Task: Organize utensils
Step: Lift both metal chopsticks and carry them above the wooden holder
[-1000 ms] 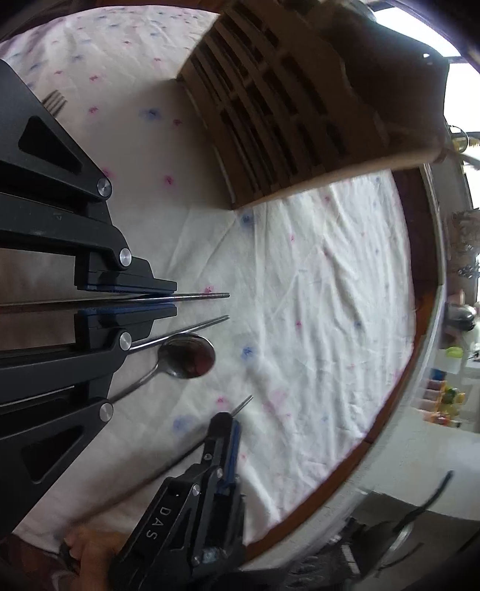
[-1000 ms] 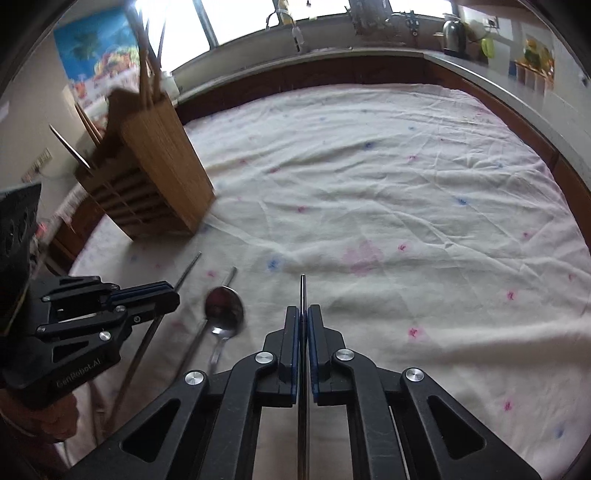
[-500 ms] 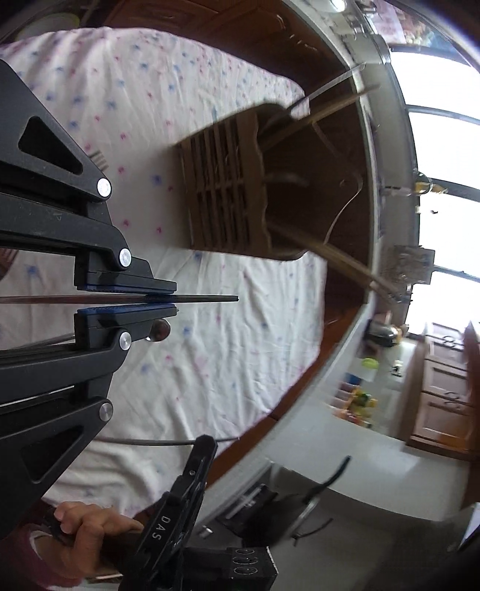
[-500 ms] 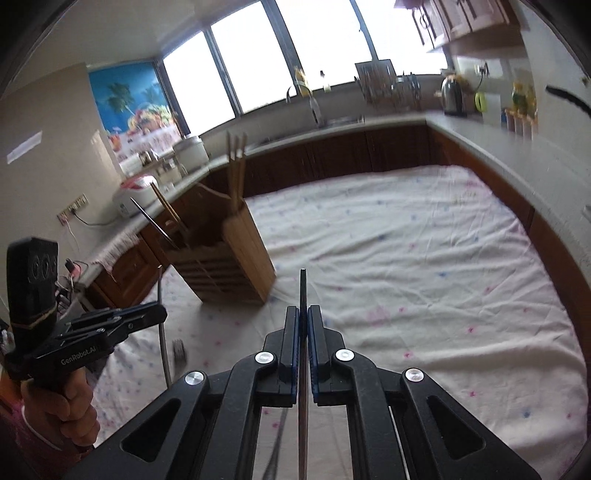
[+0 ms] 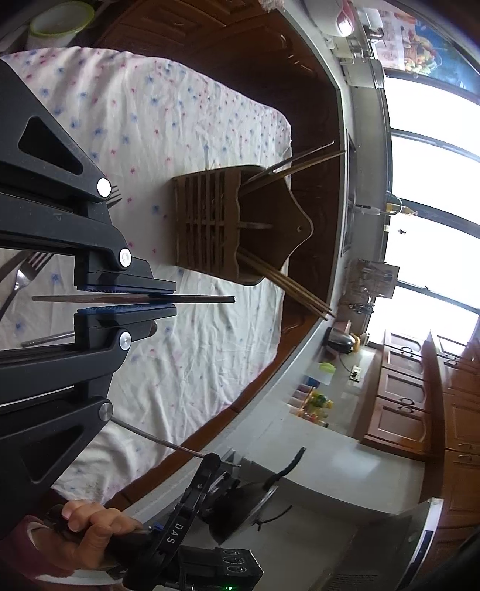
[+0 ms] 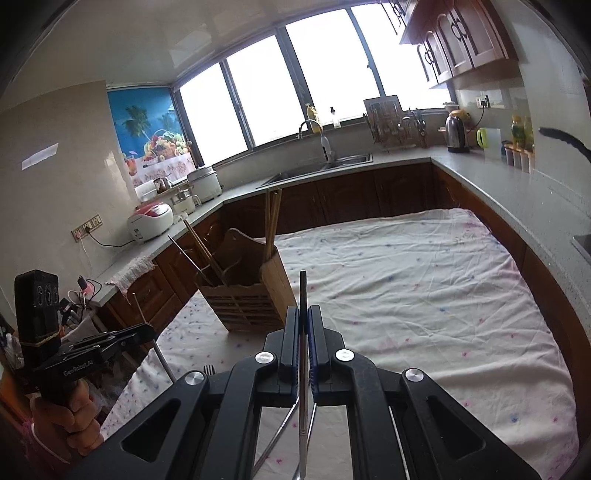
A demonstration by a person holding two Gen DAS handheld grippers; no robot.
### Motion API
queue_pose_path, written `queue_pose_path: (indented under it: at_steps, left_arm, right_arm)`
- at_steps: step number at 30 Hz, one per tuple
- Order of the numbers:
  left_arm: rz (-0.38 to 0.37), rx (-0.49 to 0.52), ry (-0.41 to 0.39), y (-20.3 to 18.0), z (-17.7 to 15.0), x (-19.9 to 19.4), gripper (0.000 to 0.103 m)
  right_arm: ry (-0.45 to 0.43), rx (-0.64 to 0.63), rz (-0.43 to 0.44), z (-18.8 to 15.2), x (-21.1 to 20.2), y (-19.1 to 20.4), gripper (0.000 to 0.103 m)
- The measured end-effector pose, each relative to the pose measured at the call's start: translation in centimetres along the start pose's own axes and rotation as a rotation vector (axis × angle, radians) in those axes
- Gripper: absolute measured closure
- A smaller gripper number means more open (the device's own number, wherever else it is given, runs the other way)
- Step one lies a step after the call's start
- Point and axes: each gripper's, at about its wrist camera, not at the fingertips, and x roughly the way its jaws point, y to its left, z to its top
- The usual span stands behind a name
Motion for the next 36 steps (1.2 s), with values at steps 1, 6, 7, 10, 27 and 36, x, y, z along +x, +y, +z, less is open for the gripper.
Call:
queue_pose_path:
  at_steps: [1, 6, 7, 10, 27, 36]
  left_arm:
    - [0.001, -0.001, -0.005, 0.0, 0.0, -0.3, 0.1]
    - [0.009, -0.006, -0.027, 0.4, 0.1, -1.3, 0.1]
    - [0.01, -0.008, -0.031, 0.6, 0.1, -1.5, 0.1]
    - [0.012, -0.013, -0.042, 0.9, 0.3, -1.9, 0.1]
    - [0.042, -0.047, -0.131, 4.0, 2.9, -3.7, 0.1]
    - [0.07, -0.06, -0.194, 6.0, 4.9, -3.6, 0.1]
  right_arm:
    - [-0.001, 0.0, 0.002, 0.0, 0.0, 0.1, 0.098]
    - [-0.01, 0.001, 0.009, 0.2, 0.0, 0.6, 0.098]
    - [-0.013, 0.003, 0.009, 0.2, 0.0, 0.6, 0.098]
    - [-0.02, 0.004, 0.016, 0.5, 0.0, 0.8, 0.098]
    - [-0.083, -0.015, 0.056, 3.7, 2.1, 2.8, 0.098]
    - [-0.126, -0.003, 0.065, 5.8, 4.2, 3.7, 0.098]
